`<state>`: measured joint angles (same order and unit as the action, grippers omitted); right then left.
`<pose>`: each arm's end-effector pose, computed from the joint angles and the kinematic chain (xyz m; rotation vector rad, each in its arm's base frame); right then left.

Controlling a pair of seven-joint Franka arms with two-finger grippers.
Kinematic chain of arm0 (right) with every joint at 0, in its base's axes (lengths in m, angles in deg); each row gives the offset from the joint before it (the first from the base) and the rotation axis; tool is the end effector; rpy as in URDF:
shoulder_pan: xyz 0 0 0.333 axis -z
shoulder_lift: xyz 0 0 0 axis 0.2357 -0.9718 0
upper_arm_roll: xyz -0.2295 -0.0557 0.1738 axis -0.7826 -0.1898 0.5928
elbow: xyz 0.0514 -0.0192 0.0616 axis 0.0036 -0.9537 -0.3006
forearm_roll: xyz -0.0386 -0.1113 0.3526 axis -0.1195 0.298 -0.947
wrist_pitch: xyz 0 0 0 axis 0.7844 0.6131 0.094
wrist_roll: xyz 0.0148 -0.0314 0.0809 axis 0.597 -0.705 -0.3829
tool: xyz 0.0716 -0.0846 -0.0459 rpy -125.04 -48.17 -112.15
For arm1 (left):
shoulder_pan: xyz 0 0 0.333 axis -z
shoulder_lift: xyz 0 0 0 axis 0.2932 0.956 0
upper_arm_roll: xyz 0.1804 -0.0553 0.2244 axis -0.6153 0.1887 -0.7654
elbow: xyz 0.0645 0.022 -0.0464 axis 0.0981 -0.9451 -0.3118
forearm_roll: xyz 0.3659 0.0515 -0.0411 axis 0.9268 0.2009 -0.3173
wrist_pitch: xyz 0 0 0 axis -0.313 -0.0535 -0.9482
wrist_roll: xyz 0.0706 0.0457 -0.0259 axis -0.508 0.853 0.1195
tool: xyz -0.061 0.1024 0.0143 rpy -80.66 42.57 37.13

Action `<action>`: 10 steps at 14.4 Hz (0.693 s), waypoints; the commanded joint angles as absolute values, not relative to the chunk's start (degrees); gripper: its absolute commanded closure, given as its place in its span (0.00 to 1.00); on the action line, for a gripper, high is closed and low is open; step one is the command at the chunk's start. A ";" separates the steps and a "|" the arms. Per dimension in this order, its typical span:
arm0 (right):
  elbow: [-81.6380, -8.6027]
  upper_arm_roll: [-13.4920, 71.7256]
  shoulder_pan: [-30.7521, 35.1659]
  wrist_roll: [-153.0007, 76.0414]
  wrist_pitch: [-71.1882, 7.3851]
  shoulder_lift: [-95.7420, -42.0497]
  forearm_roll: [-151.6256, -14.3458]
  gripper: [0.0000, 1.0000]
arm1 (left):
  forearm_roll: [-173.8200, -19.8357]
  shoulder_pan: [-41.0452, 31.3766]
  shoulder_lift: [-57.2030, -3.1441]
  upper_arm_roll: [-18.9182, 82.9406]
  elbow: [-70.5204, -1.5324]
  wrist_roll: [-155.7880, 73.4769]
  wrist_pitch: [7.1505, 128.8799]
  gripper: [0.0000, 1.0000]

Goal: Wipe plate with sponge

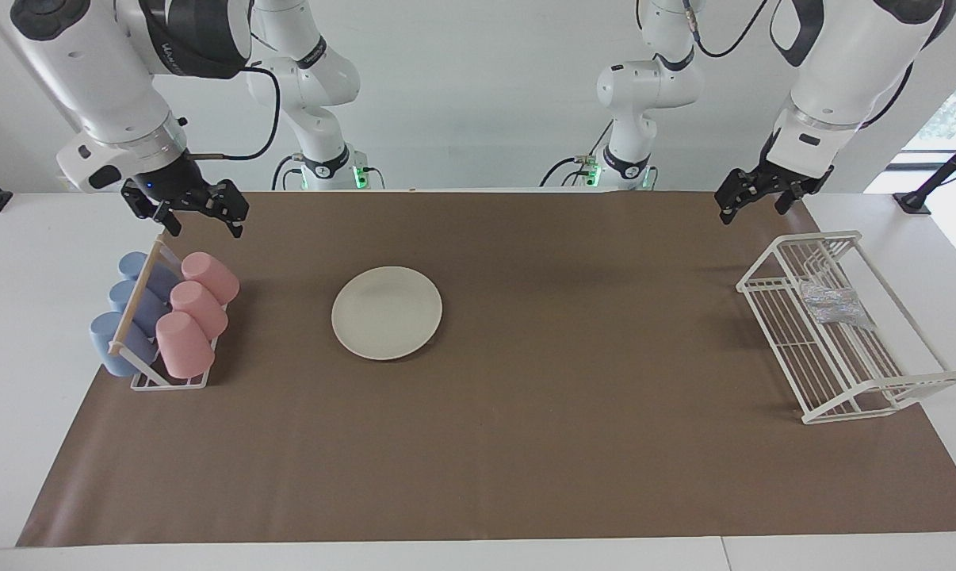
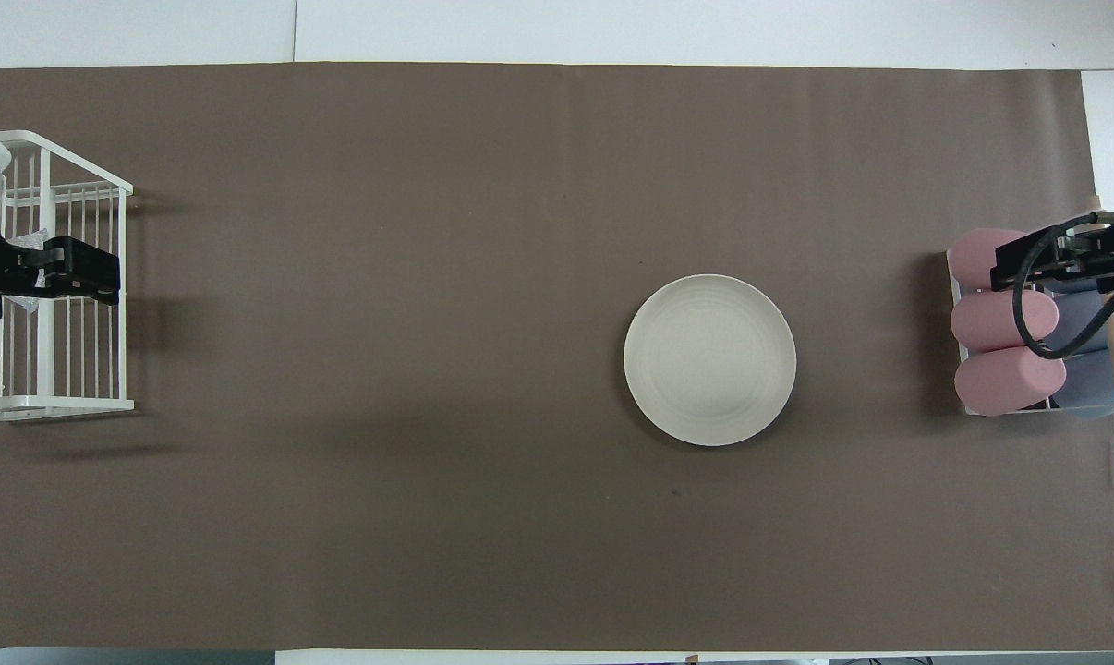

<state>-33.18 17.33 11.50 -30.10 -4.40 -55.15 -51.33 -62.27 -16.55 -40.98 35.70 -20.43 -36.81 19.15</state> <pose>0.5369 -0.0248 0.5622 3.1198 -0.0742 -0.0908 0.5231 -0.0470 0.5697 -2.9681 -0.0961 0.0444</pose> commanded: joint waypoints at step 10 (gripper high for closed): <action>-33.83 17.61 11.52 -29.43 -4.13 -54.35 -51.17 0.00 | -24.86 -15.82 -29.35 35.58 -30.80 -46.89 35.53 0.00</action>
